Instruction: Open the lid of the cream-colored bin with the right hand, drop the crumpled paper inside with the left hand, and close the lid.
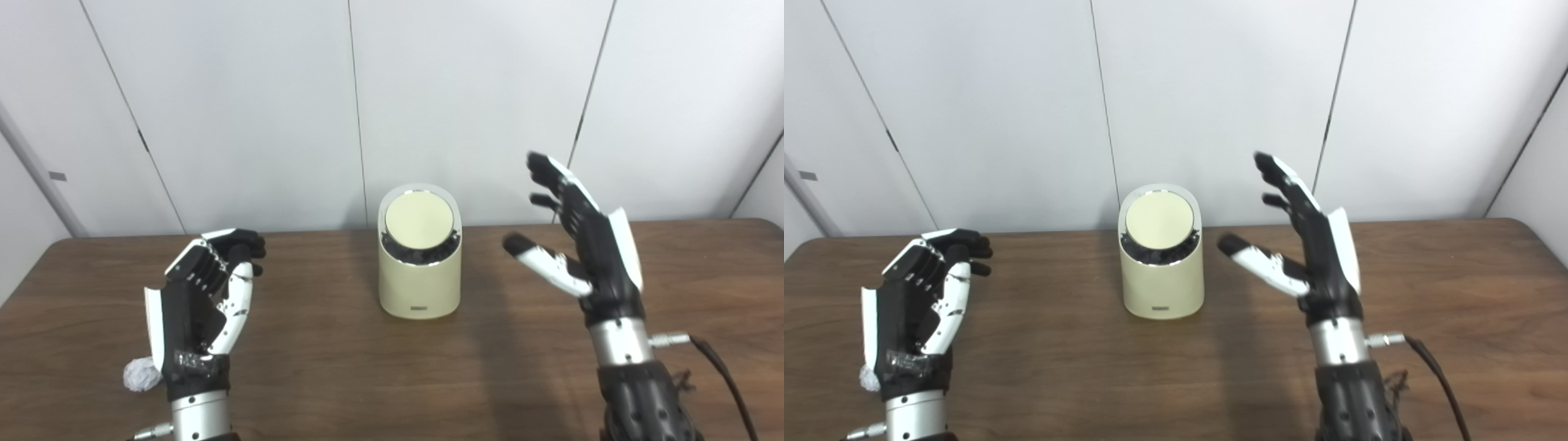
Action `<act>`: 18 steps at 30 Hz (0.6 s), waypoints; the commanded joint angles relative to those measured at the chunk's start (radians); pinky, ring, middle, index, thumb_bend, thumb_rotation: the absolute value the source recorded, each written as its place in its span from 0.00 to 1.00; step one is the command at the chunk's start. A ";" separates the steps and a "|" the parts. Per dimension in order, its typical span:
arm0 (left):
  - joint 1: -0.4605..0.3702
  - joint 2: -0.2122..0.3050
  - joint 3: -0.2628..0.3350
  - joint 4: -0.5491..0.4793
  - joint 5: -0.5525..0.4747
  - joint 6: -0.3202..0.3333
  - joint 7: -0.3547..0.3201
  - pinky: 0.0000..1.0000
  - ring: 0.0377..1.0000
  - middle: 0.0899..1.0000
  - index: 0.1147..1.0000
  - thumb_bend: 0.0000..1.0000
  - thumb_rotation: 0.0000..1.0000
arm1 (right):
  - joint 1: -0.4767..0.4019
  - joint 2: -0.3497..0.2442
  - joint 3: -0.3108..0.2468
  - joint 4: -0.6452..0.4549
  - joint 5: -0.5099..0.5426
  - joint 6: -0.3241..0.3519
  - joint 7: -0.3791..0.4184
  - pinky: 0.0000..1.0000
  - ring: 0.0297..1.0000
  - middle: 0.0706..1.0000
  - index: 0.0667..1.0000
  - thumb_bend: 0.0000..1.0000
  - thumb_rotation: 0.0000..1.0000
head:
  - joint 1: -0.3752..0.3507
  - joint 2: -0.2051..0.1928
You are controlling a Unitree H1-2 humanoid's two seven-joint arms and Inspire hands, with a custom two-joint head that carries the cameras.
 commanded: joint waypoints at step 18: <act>-0.030 -0.011 -0.011 -0.006 0.024 -0.036 -0.001 0.48 0.55 0.54 0.50 0.24 0.32 | -0.249 0.034 0.090 0.123 -0.173 0.127 -0.025 0.71 0.85 0.90 0.90 0.89 0.48 | -0.001 -0.006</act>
